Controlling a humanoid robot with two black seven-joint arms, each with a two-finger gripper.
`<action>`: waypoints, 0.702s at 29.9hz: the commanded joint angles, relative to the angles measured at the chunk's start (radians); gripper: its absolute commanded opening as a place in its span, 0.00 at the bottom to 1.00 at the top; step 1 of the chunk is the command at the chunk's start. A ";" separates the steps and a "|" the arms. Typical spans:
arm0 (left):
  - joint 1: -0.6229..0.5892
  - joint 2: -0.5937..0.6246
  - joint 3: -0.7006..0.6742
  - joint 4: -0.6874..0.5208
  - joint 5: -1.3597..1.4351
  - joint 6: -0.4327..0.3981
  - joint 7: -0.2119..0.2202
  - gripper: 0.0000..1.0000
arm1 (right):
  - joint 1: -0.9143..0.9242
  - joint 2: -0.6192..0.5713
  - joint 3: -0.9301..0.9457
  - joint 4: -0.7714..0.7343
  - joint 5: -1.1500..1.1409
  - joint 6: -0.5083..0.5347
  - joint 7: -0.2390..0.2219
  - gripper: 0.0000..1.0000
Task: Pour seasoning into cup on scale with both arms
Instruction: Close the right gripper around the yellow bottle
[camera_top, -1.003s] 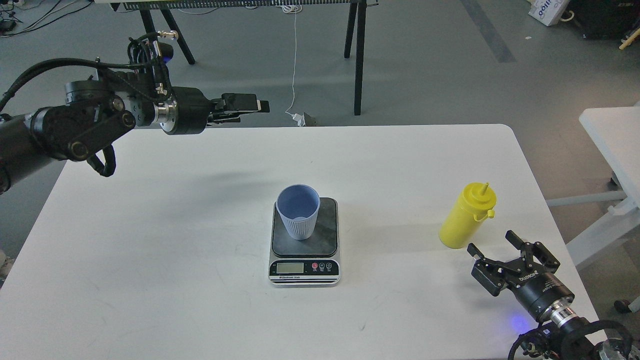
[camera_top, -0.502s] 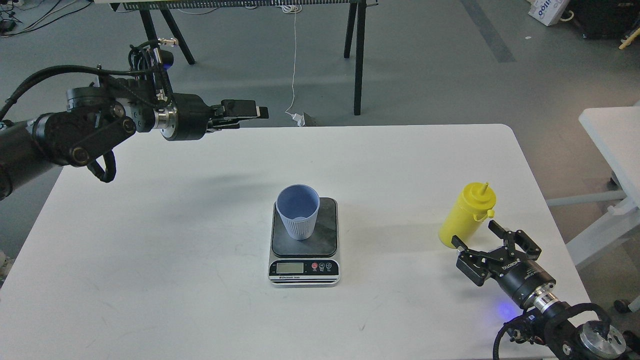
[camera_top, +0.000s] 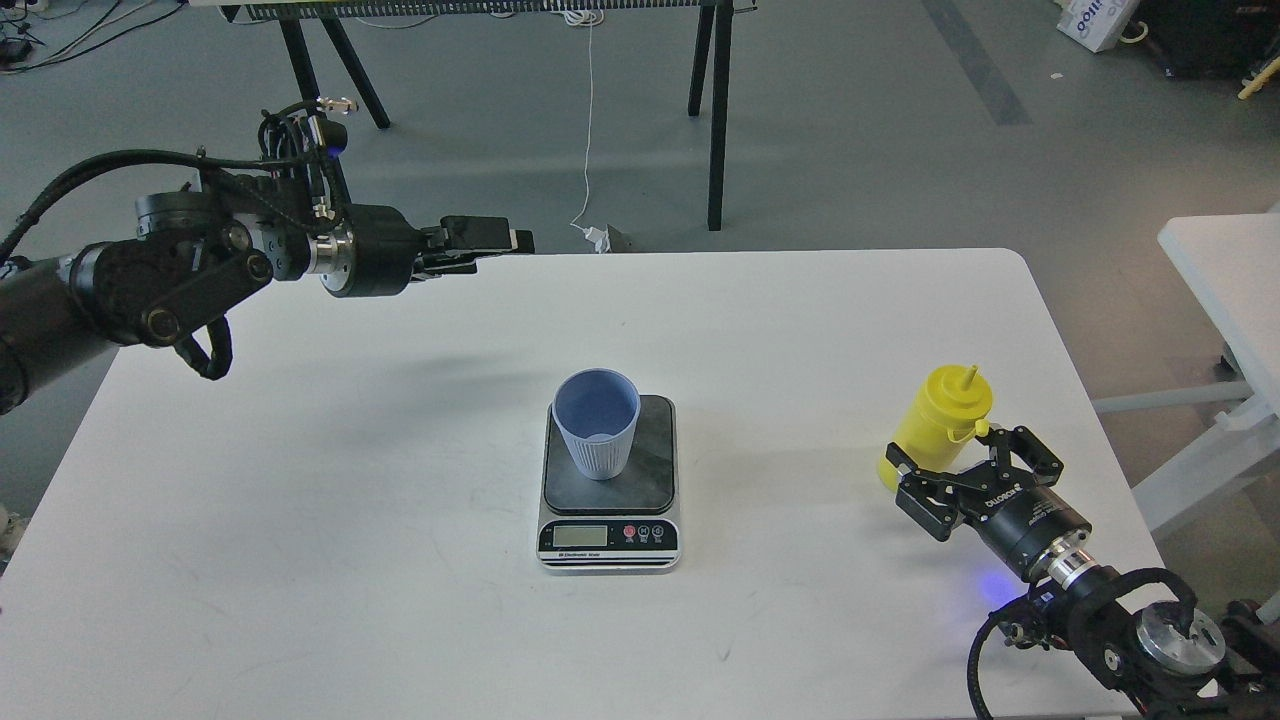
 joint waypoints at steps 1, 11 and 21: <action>0.002 0.009 0.000 0.000 -0.001 0.000 0.000 0.99 | 0.037 0.021 -0.003 -0.041 -0.025 0.000 0.000 0.99; 0.022 0.022 -0.002 0.000 0.000 0.000 0.000 0.99 | 0.073 0.064 -0.003 -0.078 -0.134 0.000 0.000 0.25; 0.023 0.022 -0.002 0.000 0.000 0.000 0.000 0.99 | 0.288 0.046 0.008 -0.081 -0.223 0.000 0.008 0.08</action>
